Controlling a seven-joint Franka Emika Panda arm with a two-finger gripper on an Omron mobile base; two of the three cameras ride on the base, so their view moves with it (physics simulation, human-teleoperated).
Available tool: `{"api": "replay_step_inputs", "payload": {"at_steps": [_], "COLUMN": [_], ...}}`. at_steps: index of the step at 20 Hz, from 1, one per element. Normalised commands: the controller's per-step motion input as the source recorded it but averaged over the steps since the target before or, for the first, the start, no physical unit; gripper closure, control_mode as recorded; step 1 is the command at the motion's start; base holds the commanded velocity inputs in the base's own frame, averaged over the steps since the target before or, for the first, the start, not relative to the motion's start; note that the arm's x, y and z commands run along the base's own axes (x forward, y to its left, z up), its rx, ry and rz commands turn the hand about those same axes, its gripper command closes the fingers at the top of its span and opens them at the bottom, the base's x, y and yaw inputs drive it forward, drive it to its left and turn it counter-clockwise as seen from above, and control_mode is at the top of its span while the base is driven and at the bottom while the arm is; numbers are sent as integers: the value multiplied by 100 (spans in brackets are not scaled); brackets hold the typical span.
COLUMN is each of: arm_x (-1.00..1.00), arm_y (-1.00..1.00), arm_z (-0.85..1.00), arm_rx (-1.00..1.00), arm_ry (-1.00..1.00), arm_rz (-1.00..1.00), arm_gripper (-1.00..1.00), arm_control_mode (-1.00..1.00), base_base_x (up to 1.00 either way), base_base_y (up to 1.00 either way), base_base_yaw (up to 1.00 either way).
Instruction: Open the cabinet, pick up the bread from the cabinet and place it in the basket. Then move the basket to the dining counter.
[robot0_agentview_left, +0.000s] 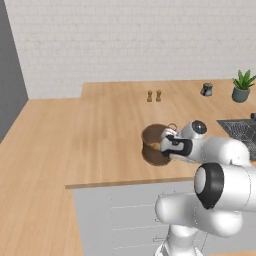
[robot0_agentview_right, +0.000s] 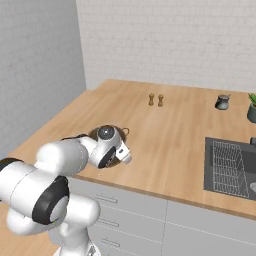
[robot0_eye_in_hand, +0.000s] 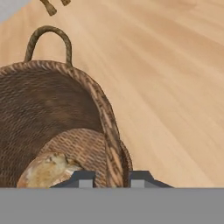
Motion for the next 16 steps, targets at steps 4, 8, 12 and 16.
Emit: {"api": "replay_step_inputs", "payload": {"at_steps": [4,8,12,16], "arm_x": [39,-1,-17,-49], "arm_y": [0,3,0,0], "arm_z": [-51,6,43,72], "arm_rx": [0,0,0,0], "arm_ry": [0,-2,-7,-3], "arm_rz": [0,0,0,0], "arm_gripper": [-100,-100,-100,-100], "arm_control_mode": [-100,-100,-100,-100], "base_base_x": [0,0,0,0], "base_base_y": [0,0,0,0], "base_base_yaw": [0,0,0,0]}}
